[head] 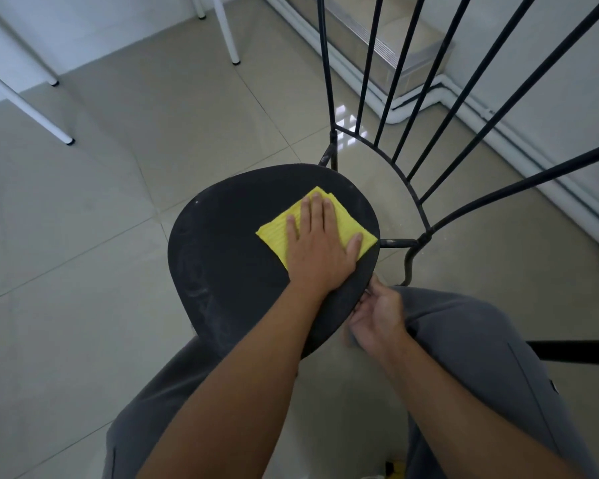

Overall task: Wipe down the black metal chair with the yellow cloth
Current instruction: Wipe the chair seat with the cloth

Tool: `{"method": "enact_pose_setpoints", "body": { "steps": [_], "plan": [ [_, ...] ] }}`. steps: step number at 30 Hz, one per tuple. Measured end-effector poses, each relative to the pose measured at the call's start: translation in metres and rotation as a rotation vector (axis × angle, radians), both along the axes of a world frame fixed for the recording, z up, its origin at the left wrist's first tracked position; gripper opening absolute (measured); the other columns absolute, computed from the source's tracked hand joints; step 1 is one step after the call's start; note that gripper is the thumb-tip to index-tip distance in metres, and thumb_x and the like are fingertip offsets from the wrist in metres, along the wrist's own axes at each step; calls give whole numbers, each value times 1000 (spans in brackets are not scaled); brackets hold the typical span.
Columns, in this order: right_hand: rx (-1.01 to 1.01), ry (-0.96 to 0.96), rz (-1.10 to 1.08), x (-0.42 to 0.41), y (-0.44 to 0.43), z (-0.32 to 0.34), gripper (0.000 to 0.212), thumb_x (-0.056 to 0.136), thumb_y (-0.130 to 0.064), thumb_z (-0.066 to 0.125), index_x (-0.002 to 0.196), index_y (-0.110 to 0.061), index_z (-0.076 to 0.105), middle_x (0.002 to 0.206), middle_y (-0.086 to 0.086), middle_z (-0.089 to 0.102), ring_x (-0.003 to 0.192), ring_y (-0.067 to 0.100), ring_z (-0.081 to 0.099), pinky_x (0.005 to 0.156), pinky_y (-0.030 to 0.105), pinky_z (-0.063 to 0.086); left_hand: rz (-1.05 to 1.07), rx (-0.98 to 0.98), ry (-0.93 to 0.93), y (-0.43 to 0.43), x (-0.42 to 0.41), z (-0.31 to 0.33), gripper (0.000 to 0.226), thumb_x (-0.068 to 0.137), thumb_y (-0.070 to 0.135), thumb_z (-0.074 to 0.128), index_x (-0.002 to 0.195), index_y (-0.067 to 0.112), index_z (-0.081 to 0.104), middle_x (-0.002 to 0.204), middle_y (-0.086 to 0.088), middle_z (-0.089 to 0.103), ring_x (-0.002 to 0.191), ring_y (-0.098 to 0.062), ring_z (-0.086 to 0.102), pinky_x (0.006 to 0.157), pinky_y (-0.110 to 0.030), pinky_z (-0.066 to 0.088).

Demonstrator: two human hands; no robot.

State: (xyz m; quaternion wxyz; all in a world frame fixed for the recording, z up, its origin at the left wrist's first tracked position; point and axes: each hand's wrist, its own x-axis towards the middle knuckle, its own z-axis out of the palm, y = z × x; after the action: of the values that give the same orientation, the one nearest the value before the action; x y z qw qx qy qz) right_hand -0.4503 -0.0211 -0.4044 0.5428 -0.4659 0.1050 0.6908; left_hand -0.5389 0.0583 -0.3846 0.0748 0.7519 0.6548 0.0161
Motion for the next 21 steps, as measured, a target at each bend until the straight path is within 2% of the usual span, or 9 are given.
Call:
{"method": "enact_pose_setpoints", "body": {
  "steps": [4, 9, 12, 17, 21],
  "plan": [
    [2, -54, 11, 0, 0, -5, 17, 98, -23, 49, 115, -24, 49, 88, 6, 59, 74, 18, 60, 68, 32, 52, 82, -25, -2, 38, -32, 0, 85, 94, 66, 19, 156, 8, 11, 164, -10, 6, 152, -27, 2, 121, -53, 7],
    [3, -69, 6, 0, 0, -3, 22, 102, -24, 45, 120, -16, 54, 94, 8, 66, 82, 21, 64, 77, 34, 55, 235, 6, 22, 50, -109, 1, 84, 94, 66, 19, 156, 9, 9, 165, -9, 3, 152, -27, 1, 121, -53, 6],
    [1, -91, 20, 0, 0, -1, 30, 104, -26, 42, 124, -11, 58, 93, 8, 69, 83, 21, 66, 80, 36, 55, 300, 48, 18, 35, -147, 0, 83, 95, 65, 21, 155, 9, 13, 164, -9, 6, 151, -27, 4, 120, -54, 9],
    [-14, -79, -13, -4, 1, 2, 28, 106, -26, 39, 120, -13, 59, 97, 9, 72, 92, 24, 67, 86, 39, 55, 339, 73, 60, -14, -166, -3, 84, 94, 66, 17, 155, 8, 14, 164, -10, 11, 151, -28, 8, 120, -54, 13],
    [-29, -64, -46, -6, 2, 2, 28, 106, -25, 37, 116, -13, 61, 96, 9, 72, 93, 25, 67, 76, 38, 56, 320, 61, 79, -53, -158, -3, 84, 94, 66, 17, 155, 8, 15, 164, -10, 12, 151, -27, 9, 120, -52, 13]
  ]
}}
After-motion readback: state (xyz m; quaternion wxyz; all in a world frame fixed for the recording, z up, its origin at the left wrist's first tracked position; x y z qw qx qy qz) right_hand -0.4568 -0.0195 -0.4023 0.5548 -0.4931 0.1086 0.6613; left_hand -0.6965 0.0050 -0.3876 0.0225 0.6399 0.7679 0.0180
